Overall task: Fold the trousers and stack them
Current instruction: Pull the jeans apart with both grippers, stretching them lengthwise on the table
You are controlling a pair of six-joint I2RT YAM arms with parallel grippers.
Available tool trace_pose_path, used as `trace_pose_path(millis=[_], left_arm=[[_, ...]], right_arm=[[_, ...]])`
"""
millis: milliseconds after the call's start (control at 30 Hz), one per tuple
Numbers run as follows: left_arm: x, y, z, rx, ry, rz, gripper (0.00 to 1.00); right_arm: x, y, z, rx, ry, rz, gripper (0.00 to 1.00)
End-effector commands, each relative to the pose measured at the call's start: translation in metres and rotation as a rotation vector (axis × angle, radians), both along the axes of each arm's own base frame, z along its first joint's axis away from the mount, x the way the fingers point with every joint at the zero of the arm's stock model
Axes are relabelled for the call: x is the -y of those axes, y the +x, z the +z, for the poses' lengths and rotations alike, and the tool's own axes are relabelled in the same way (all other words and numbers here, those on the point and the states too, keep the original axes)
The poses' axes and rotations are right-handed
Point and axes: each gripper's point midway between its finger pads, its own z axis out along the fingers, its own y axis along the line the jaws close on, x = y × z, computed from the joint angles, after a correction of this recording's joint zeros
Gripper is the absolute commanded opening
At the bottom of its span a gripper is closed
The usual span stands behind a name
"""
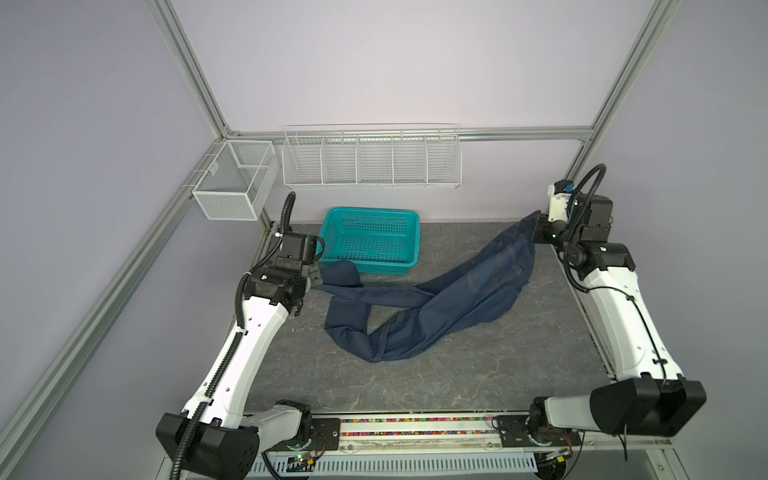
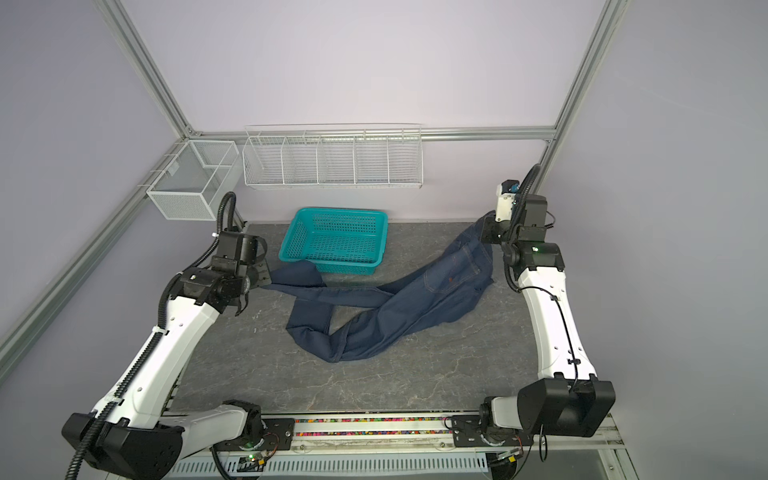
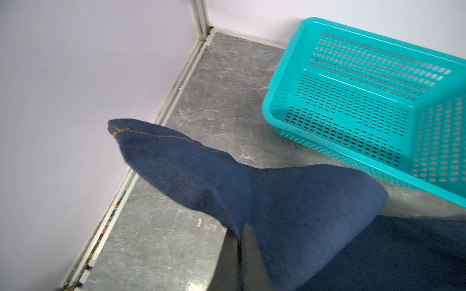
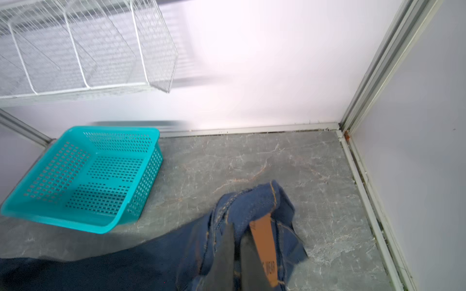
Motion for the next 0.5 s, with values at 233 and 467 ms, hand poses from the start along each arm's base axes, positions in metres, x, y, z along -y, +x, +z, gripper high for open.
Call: trace_pose_path(millis=[233,467], left_arm=[[0.003,-0.005,-0.038,-0.094,-0.040,-0.043,0.00],[0.062,0.004,-0.086,-0.151,-0.274,-0.218,0.00]], right_arm=[[0.015,-0.037,-0.059,-0.153,0.079,-0.099,0.07],[-0.002,-0.056,-0.084,-0.219,0.076,-0.070,0.07]])
